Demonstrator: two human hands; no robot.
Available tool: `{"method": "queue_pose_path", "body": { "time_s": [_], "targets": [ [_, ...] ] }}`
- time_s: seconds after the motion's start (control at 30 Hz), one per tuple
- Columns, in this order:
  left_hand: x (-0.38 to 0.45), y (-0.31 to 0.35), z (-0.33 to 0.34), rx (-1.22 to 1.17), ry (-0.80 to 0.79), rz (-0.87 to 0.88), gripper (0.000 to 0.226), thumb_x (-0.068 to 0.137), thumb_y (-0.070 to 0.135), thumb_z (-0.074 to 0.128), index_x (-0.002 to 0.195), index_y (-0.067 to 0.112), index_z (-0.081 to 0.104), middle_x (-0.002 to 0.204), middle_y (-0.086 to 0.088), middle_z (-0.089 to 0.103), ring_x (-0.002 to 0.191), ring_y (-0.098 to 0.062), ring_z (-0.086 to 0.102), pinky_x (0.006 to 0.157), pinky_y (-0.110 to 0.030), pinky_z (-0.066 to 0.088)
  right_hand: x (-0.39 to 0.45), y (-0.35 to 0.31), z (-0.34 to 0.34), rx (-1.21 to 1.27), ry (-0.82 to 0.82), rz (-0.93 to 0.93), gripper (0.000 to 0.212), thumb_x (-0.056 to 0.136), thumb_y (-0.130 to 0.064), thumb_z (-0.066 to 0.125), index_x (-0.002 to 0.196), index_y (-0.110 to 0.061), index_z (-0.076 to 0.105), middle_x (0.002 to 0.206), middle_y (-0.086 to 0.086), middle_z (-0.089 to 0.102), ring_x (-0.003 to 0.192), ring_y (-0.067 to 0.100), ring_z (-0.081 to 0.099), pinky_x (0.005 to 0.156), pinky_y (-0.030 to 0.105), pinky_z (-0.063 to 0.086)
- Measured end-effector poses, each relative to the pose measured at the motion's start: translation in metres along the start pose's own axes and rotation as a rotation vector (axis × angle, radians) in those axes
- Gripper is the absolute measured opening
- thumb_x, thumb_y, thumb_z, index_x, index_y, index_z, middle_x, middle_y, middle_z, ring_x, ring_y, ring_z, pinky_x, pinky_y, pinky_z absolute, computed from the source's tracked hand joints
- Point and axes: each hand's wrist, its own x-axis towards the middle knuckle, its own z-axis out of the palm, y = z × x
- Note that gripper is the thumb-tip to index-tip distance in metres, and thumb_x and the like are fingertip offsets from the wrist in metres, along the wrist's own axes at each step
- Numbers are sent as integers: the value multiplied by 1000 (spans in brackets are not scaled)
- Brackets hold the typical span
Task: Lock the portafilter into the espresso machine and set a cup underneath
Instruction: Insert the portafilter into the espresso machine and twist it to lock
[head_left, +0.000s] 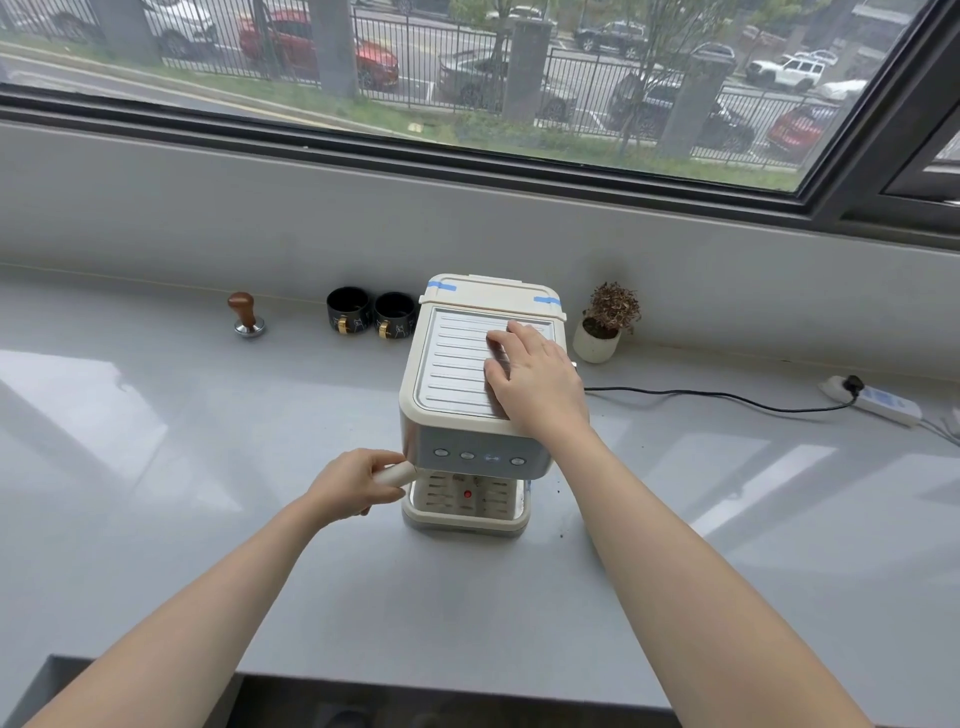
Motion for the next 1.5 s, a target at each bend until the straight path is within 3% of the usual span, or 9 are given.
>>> {"method": "queue_pose_path", "body": {
  "time_s": [0.33,0.53,0.8,1.03,1.27,1.37,1.5],
  "targets": [
    [-5,6,16,-156,18,-7,20,76,15,68,93,24,73,58,4,55,43,-17,47,49,-25,38,0,-1,0,6,8,2,43,98,-38,34,140,-32,41,156,-9,30,142,14,25,117,32,16],
    [-3,8,5,-133,-19,2,20,77,14,69,85,32,72,44,12,53,43,-16,47,48,-24,39,0,-1,0,13,0,7,44,98,-39,33,141,-32,40,157,-8,28,144,14,23,118,32,14],
    [0,14,-10,-96,-5,21,42,76,14,69,67,55,66,47,16,57,44,-14,49,49,-22,42,0,0,1,13,0,11,44,98,-39,33,141,-33,40,157,-9,29,143,14,24,118,33,16],
    [-7,8,5,-128,34,8,24,77,18,69,95,33,73,55,8,57,43,-12,50,52,-27,42,0,-1,0,21,14,8,44,97,-39,34,140,-33,41,156,-9,30,142,14,25,117,32,17],
    [-15,13,26,-124,109,-43,21,77,19,67,94,31,70,65,8,66,42,-14,54,50,-27,45,-1,1,0,21,21,5,43,97,-39,35,139,-32,42,156,-10,30,142,13,25,117,31,16],
    [-24,20,44,-208,175,-97,32,77,19,66,100,42,64,80,6,71,43,-16,56,48,-26,45,1,0,1,33,30,1,43,97,-39,36,139,-32,42,156,-9,31,142,13,24,117,31,16],
    [-34,32,69,-296,247,-150,40,79,19,65,105,47,55,79,5,70,43,-19,57,51,-27,47,0,2,1,32,33,-3,43,97,-39,36,138,-32,43,155,-10,32,142,13,25,117,31,16]
  ]
}}
